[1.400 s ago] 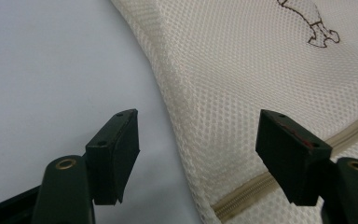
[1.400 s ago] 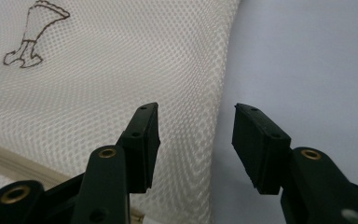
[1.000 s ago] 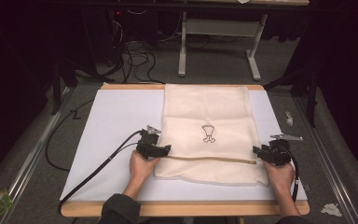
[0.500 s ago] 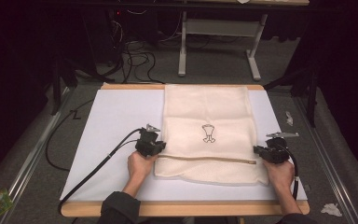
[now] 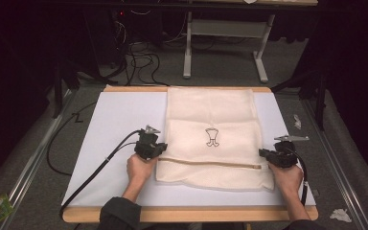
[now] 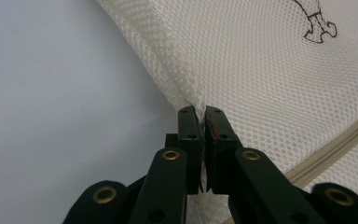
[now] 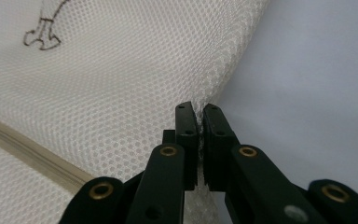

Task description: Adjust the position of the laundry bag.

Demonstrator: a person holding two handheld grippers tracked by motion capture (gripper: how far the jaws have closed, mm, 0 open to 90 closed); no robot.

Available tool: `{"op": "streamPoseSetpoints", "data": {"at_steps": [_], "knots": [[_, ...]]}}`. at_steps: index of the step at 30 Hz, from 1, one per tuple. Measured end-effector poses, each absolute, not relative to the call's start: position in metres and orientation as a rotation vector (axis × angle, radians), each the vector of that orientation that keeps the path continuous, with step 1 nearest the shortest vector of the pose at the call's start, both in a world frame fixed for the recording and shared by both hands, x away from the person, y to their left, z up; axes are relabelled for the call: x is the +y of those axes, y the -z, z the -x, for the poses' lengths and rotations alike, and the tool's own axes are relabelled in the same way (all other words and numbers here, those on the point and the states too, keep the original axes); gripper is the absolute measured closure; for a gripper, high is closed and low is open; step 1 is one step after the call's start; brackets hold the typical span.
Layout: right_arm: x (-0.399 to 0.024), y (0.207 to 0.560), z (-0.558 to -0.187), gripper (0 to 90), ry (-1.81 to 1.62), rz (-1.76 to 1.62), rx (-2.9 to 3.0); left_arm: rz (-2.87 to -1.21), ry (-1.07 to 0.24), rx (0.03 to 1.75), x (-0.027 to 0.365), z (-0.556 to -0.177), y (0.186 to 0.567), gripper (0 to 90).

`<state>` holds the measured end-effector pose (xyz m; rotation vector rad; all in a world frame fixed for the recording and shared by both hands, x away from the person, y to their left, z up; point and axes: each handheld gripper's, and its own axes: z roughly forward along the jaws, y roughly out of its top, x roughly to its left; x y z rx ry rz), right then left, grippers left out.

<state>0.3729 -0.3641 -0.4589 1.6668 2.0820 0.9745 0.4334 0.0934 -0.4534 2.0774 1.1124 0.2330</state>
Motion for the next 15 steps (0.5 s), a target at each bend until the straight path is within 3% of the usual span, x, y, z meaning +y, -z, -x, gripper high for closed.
{"op": "streamPoseSetpoints", "data": {"at_steps": [15], "knots": [[-0.331,0.455,-0.383,87.7,-1.042,-1.595,2.127,-2.028,-0.278,1.175,0.132,-0.429,0.453,86.4]]}}
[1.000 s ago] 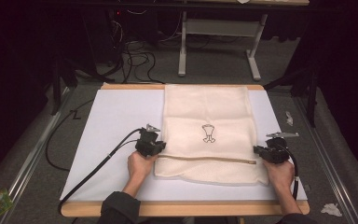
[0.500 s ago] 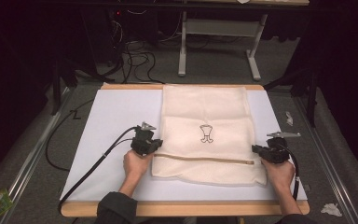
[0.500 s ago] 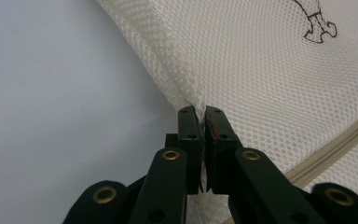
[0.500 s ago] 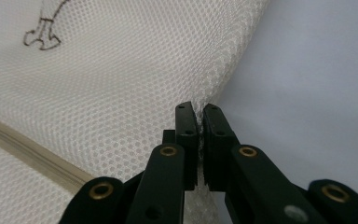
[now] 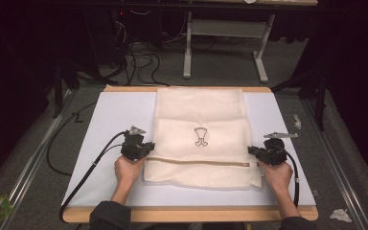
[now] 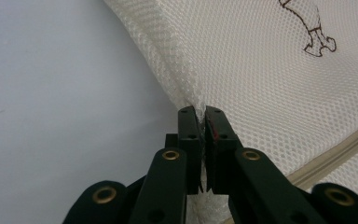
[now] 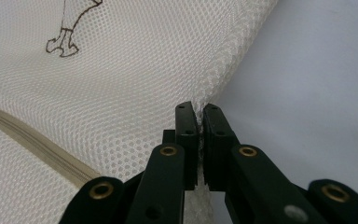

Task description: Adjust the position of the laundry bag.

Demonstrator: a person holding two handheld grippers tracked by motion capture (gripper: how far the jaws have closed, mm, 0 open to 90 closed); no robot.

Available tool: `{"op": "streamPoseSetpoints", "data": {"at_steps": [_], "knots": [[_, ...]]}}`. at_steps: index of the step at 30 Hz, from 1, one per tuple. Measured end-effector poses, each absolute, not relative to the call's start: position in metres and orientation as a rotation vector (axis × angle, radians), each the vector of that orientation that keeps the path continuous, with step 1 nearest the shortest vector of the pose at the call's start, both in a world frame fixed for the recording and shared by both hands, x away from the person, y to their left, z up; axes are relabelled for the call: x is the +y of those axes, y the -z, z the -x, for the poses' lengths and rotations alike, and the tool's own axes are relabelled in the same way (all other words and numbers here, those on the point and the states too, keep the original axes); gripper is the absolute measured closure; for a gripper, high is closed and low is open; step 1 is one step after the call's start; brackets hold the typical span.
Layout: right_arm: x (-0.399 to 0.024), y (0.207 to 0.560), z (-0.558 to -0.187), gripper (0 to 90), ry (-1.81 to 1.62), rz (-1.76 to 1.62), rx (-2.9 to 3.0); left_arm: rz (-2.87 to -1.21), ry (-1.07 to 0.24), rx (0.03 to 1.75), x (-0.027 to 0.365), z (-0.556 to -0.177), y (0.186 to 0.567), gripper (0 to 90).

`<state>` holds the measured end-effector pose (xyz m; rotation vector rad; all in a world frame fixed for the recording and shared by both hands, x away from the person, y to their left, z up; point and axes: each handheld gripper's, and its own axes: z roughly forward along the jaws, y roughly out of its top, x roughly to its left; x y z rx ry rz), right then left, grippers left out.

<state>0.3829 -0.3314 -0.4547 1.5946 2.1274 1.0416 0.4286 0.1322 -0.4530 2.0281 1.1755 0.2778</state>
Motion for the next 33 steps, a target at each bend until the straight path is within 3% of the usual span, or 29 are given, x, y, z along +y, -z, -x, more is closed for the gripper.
{"op": "streamPoseSetpoints", "data": {"at_steps": [13,25,29,33], "knots": [[-0.300,0.458,-0.387,87.5,-1.067,-1.537,2.153,-2.020,-0.354,1.224,0.160,-0.419,0.453,85.2],[-0.293,0.458,-0.387,86.5,-1.061,-1.511,2.162,-2.046,-0.398,1.237,0.162,-0.415,0.459,84.1],[-0.293,0.458,-0.387,84.3,-1.058,-1.504,2.155,-2.046,-0.406,1.240,0.162,-0.414,0.461,80.0],[-0.294,0.459,-0.383,72.3,-1.057,-1.497,2.117,-2.037,-0.432,1.244,0.163,-0.412,0.465,66.9]]}}
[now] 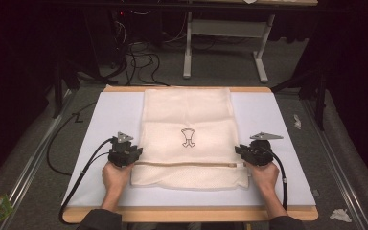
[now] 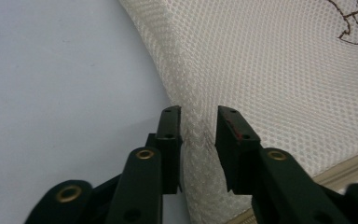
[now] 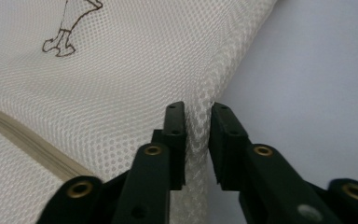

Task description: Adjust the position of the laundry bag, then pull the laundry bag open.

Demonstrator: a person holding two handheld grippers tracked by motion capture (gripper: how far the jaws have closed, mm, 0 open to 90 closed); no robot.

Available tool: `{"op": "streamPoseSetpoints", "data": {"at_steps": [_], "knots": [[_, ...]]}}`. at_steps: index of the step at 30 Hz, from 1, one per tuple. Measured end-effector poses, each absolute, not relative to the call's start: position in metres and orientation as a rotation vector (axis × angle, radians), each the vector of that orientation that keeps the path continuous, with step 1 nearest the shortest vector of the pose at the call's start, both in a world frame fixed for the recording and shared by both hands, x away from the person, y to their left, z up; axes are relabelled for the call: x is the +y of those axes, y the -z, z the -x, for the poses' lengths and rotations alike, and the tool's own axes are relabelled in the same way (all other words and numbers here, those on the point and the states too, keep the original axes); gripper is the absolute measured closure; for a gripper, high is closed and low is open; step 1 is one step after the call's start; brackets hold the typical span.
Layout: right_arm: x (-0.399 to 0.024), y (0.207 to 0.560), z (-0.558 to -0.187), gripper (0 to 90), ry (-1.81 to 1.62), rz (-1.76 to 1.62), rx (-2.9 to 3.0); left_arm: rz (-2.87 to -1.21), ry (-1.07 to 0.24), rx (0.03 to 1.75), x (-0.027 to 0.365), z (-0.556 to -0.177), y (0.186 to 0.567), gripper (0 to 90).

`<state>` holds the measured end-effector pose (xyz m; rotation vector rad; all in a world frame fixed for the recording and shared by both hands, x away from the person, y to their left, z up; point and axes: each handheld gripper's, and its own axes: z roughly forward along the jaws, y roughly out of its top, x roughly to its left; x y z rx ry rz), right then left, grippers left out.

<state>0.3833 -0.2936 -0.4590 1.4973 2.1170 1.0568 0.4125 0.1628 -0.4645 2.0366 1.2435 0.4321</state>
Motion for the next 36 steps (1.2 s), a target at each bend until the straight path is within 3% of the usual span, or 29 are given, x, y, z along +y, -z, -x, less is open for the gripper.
{"op": "streamPoseSetpoints", "data": {"at_steps": [1,6,14,27,36], "knots": [[-0.294,0.459,-0.383,72.3,-1.057,-1.497,2.117,-2.031,-0.445,1.243,0.162,-0.411,0.465,66.9],[-0.299,0.459,-0.379,54.1,-1.070,-1.503,2.061,-2.007,-0.468,1.210,0.157,-0.402,0.463,56.9],[-0.305,0.461,-0.363,43.5,-1.106,-1.532,2.039,-2.018,-0.494,1.110,0.141,-0.383,0.463,50.9],[-0.303,0.476,-0.352,38.9,-1.158,-1.635,2.029,-2.053,-0.404,1.001,0.100,-0.373,0.465,46.7],[-0.292,0.477,-0.361,43.8,-1.163,-1.674,2.082,-2.091,-0.350,0.926,0.062,-0.373,0.466,43.1]]}}
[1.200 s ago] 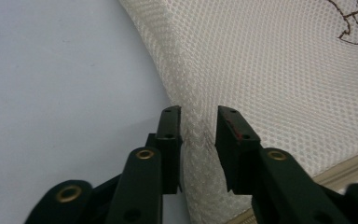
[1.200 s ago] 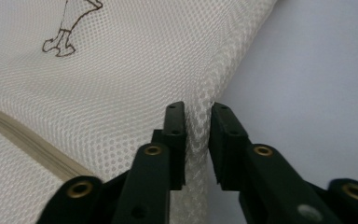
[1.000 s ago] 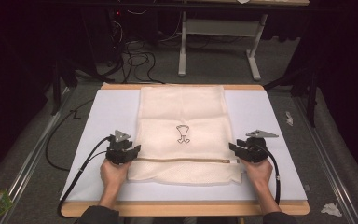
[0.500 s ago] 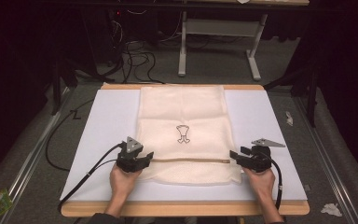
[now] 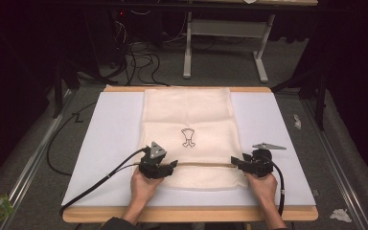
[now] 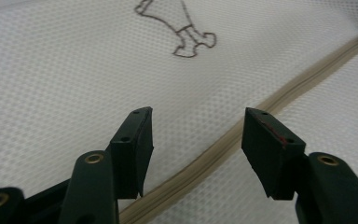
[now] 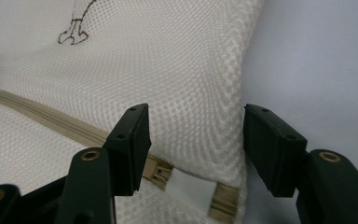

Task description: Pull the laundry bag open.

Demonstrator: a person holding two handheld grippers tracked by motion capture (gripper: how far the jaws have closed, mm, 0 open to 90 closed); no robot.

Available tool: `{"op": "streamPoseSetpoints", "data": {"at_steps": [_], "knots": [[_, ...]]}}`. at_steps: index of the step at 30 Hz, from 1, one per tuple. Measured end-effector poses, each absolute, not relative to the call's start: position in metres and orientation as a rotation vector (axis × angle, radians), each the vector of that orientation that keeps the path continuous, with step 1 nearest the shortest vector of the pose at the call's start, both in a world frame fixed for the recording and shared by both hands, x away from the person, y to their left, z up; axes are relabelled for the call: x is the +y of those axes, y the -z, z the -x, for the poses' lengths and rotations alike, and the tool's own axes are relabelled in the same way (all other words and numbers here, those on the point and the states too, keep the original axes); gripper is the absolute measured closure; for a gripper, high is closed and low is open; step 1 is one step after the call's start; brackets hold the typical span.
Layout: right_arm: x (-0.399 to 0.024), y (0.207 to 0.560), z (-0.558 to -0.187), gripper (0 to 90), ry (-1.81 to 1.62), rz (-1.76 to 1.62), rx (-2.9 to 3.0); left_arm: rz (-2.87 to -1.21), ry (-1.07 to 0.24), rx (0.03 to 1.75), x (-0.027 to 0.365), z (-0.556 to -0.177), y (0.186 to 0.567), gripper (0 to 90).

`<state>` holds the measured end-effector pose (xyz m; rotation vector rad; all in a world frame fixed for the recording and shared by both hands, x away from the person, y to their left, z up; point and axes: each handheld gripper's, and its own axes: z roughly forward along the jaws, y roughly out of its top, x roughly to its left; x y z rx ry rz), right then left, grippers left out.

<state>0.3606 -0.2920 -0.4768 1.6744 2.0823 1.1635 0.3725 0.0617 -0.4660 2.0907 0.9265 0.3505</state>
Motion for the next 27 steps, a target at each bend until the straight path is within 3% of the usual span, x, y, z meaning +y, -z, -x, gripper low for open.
{"op": "streamPoseSetpoints", "data": {"at_steps": [3,5,11,12,13,15,27], "knots": [[-0.288,0.476,-0.362,45.4,-1.151,-1.668,2.101,-2.122,-0.332,0.890,0.044,-0.373,0.467,42.6],[-0.288,0.476,-0.363,53.7,-1.107,-1.633,2.123,-2.142,-0.330,0.872,0.035,-0.374,0.469,42.5],[-0.281,0.474,-0.362,62.4,-0.966,-1.514,2.165,-2.163,-0.313,0.847,0.016,-0.381,0.469,42.3],[-0.281,0.474,-0.362,70.6,-0.946,-1.497,2.173,-2.169,-0.315,0.846,0.012,-0.383,0.468,42.2],[-0.281,0.474,-0.362,70.6,-0.946,-1.497,2.173,-2.169,-0.315,0.846,0.012,-0.383,0.468,42.3],[-0.283,0.477,-0.361,83.8,-0.983,-1.458,2.168,-2.181,-0.311,0.830,0.004,-0.385,0.465,42.1],[-0.288,0.469,-0.360,87.9,-1.086,-1.437,2.196,-2.183,-0.262,0.764,-0.015,-0.384,0.453,45.8]]}}
